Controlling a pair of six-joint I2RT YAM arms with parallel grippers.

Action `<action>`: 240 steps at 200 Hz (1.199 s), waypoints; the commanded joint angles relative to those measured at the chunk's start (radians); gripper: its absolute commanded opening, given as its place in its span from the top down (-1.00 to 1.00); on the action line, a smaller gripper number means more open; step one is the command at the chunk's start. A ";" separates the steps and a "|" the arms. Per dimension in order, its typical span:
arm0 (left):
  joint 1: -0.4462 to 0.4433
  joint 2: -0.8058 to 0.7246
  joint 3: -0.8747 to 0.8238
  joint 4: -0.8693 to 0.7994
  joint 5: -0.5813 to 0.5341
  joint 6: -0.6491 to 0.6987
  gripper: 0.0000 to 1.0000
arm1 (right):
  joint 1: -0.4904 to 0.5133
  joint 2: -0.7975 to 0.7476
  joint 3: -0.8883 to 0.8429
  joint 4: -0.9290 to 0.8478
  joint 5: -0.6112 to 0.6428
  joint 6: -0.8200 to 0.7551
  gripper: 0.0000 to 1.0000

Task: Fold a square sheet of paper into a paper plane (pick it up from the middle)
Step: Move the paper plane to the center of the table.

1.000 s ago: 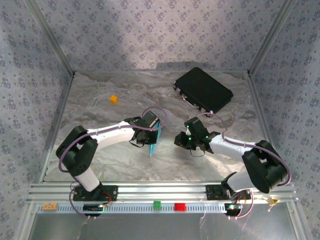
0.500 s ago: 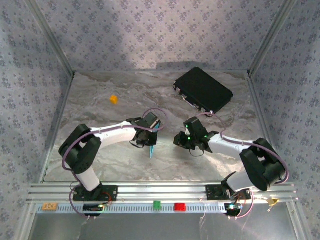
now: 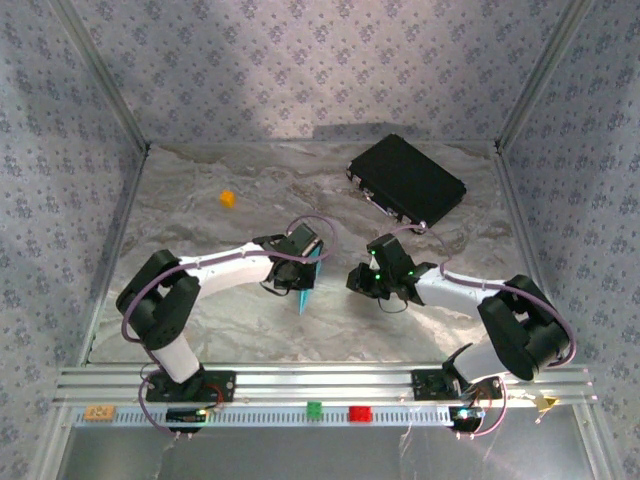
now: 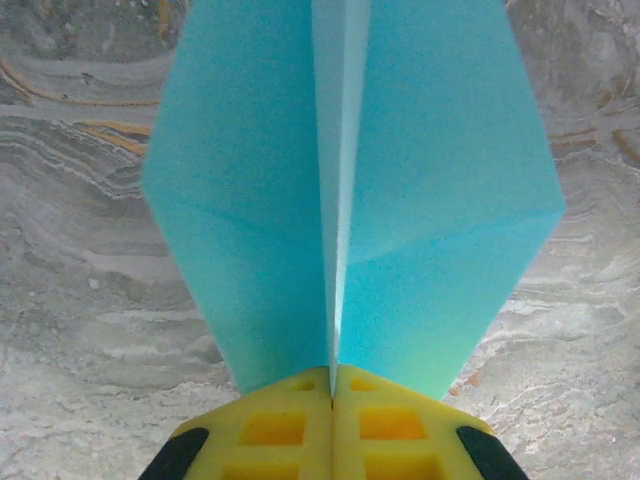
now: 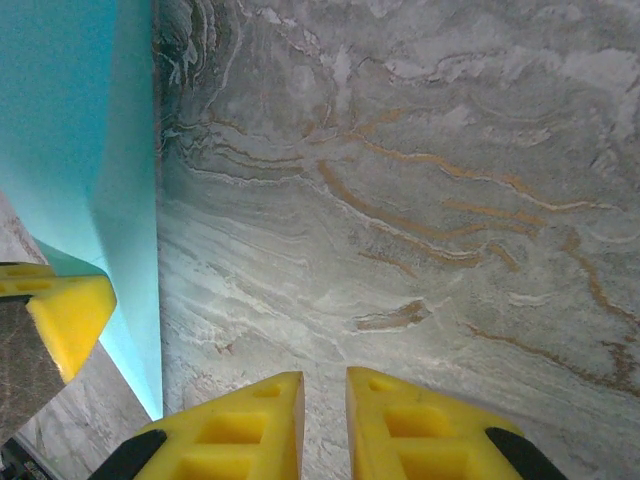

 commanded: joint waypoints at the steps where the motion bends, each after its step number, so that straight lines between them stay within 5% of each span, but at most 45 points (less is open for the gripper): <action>1: -0.010 -0.028 0.018 -0.044 -0.036 -0.003 0.89 | 0.006 0.014 0.026 0.008 -0.004 -0.010 0.61; 240: -0.021 0.034 0.041 -0.041 -0.006 0.006 0.69 | 0.007 0.030 0.026 0.014 -0.013 -0.009 0.60</action>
